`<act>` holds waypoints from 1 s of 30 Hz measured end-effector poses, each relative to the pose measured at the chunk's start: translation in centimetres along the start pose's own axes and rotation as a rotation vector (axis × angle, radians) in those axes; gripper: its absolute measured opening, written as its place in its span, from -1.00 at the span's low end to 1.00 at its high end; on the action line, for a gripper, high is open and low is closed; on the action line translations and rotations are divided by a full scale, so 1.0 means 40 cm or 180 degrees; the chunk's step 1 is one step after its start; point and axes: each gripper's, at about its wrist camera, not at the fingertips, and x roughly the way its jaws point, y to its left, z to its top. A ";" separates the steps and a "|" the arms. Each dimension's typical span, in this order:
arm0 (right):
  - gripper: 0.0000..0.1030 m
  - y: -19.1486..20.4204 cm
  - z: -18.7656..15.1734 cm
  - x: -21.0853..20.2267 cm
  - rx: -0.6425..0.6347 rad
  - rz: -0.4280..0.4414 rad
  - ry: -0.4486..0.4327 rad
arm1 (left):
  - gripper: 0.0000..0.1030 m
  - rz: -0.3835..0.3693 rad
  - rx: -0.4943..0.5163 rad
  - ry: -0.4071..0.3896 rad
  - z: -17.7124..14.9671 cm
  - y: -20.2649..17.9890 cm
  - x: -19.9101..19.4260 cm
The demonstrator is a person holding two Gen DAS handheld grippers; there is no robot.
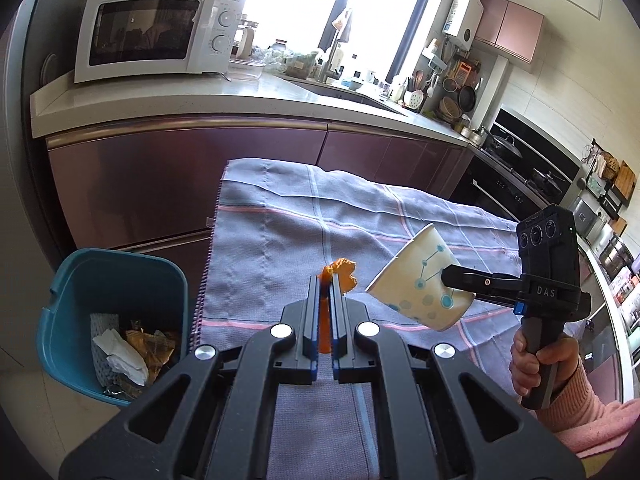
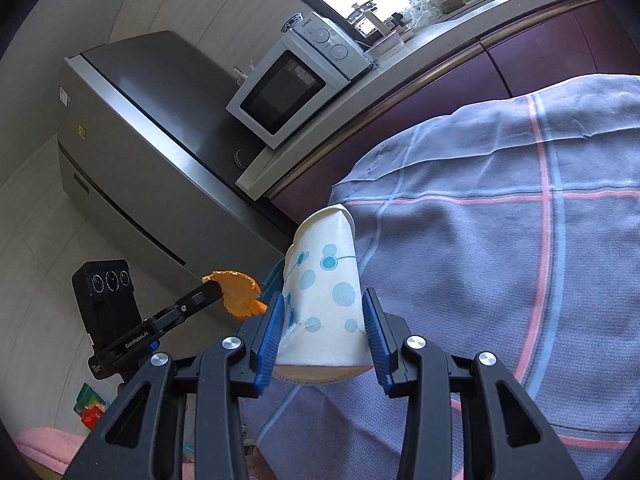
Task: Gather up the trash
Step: 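Lift the peel and paper cup and carry both over the teal bin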
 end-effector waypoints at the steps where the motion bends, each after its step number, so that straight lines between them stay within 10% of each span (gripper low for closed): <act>1: -0.26 0.007 0.002 0.010 -0.0021 0.0016 0.0016 | -0.91 0.0021 -0.0011 -0.0017 0.002 0.007 -0.007; 30: -0.26 0.182 0.040 0.229 -0.0420 0.0364 0.0467 | -0.91 0.0683 -0.0331 -0.0248 0.011 0.235 -0.150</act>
